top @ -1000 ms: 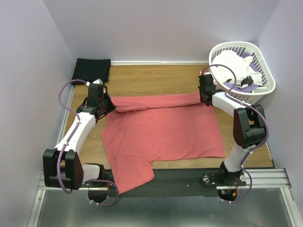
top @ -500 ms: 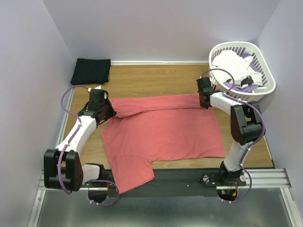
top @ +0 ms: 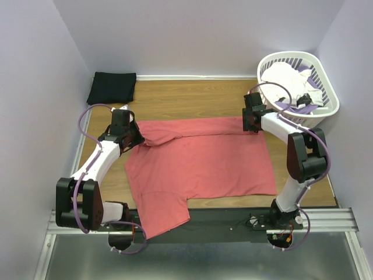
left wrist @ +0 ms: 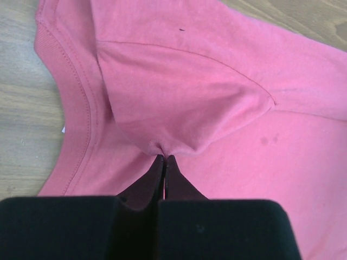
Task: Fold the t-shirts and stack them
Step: Fold the tshirt
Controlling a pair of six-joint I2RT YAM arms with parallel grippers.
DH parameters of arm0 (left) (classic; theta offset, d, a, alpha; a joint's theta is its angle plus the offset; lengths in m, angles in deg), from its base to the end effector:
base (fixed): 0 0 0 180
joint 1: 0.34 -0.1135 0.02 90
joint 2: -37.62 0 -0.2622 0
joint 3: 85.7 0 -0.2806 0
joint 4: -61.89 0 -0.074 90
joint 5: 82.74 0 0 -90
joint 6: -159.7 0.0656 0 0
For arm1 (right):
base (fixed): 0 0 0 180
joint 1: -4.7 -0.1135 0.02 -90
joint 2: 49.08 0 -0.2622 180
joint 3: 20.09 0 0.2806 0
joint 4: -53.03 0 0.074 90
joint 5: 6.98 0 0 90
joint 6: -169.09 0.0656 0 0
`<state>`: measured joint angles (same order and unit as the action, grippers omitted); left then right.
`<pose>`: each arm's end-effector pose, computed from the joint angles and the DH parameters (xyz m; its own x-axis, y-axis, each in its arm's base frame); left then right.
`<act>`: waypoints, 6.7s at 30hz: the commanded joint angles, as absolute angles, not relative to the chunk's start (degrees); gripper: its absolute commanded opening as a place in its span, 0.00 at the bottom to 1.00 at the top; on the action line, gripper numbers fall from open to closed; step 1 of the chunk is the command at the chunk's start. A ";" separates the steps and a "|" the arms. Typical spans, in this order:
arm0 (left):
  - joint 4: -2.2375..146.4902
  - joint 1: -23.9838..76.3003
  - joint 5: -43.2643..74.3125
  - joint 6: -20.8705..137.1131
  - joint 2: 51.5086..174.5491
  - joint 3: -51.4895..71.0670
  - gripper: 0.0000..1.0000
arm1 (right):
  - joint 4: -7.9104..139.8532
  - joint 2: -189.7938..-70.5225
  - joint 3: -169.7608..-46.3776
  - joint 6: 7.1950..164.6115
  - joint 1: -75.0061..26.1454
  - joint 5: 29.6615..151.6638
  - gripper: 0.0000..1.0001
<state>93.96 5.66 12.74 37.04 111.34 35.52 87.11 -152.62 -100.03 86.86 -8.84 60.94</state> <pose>0.3102 -0.0389 0.1910 -0.7035 -0.4662 -0.5364 -0.2505 0.8690 -0.4268 0.4049 0.0722 0.1422 -0.8170 -0.0679 -0.5727 0.0897 0.9660 -0.2425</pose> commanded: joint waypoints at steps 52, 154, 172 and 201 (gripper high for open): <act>90.93 5.37 14.38 42.81 117.43 25.88 0.00 | 78.21 -144.68 -91.24 90.78 -6.72 63.89 0.05; 91.46 5.37 12.71 42.81 125.27 19.72 0.00 | 76.01 -167.56 -120.07 72.85 -44.52 96.02 0.01; 96.55 5.46 14.55 38.59 108.91 36.95 0.00 | 77.42 -162.11 -111.01 68.81 -44.61 99.02 0.01; 96.73 10.38 12.45 34.11 108.73 44.69 0.00 | 82.34 -162.10 -110.13 61.86 -43.29 96.20 0.00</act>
